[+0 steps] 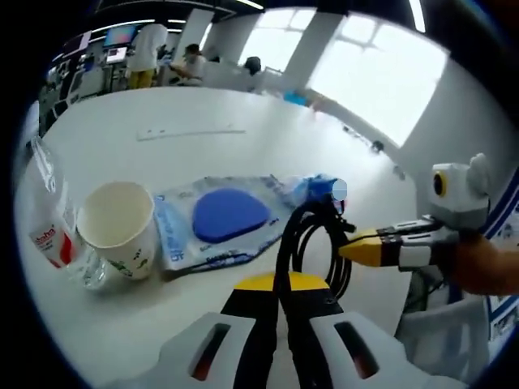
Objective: Arrange the tabletop items into an orderly group along one side of the table until the central work area is clear of visible clutter.
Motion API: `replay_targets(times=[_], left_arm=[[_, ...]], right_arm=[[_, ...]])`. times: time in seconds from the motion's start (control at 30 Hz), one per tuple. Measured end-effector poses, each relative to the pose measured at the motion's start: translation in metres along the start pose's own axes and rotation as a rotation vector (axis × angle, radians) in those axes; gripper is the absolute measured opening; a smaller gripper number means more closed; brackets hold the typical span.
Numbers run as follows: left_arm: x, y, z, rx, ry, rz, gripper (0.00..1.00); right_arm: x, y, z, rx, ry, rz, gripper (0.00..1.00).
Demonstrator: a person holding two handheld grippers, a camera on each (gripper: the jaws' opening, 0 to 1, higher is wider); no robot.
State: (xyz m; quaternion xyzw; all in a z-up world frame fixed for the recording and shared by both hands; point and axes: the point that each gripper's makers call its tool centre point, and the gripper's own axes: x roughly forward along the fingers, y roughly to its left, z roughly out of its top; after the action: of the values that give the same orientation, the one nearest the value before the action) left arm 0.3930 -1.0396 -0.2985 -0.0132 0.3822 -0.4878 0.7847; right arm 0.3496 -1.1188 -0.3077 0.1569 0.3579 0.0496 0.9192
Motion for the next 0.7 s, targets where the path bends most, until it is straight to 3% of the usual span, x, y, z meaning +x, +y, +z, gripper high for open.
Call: replay_targets(times=[0.27, 0.7], left_arm=[[0.005, -0.03, 0.008, 0.035, -0.01, -0.036, 0.0], [0.011, -0.057, 0.017, 0.063, -0.011, -0.057, 0.0]], right_arm=[[-0.026, -0.014, 0.003, 0.015, -0.023, -0.017, 0.0], [-0.049, -0.03, 0.006, 0.028, -0.04, -0.028, 0.0]])
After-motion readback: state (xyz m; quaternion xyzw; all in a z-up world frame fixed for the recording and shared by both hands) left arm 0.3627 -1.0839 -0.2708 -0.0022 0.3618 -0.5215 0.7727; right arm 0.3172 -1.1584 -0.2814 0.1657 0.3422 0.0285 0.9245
